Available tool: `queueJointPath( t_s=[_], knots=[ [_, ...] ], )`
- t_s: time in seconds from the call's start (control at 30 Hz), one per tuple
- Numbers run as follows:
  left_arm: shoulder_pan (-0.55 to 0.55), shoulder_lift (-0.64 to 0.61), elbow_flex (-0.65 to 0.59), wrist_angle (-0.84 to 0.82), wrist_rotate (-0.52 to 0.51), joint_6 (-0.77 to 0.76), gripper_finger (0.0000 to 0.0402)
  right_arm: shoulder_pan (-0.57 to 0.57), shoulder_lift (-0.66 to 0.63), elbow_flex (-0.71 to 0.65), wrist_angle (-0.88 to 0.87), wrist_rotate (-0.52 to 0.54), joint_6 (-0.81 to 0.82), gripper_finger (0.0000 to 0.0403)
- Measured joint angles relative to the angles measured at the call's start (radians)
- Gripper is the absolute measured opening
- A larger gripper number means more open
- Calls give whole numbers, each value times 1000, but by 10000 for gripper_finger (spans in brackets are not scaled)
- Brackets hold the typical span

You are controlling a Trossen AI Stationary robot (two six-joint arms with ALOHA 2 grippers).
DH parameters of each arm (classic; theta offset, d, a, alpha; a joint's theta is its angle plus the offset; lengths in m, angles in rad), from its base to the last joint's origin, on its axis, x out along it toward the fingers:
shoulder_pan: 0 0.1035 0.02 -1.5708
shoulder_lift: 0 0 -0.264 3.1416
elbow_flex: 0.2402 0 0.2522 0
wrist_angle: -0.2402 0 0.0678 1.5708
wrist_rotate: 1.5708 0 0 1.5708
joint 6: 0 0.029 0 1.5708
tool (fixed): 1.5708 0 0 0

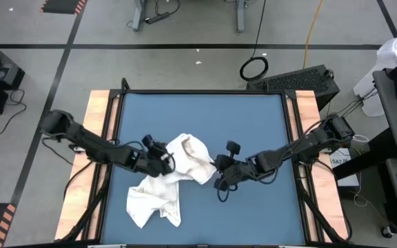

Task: Roll towel
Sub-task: Fold the white towel

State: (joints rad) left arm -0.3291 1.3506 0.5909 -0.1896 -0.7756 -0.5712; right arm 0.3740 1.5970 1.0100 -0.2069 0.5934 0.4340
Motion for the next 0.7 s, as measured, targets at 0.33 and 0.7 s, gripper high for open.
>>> queueJointPath(
  t_s=[0.33, 0.7],
  knots=[
    [-63, -202, 2, 261, 282, 163, 244, 38, 0, 0, -54, 12, 77, 0],
    [-129, 156, 20, 544, 221, 350, 244, 25, 1, 0, -50, 39, 71, 0]
  ],
)
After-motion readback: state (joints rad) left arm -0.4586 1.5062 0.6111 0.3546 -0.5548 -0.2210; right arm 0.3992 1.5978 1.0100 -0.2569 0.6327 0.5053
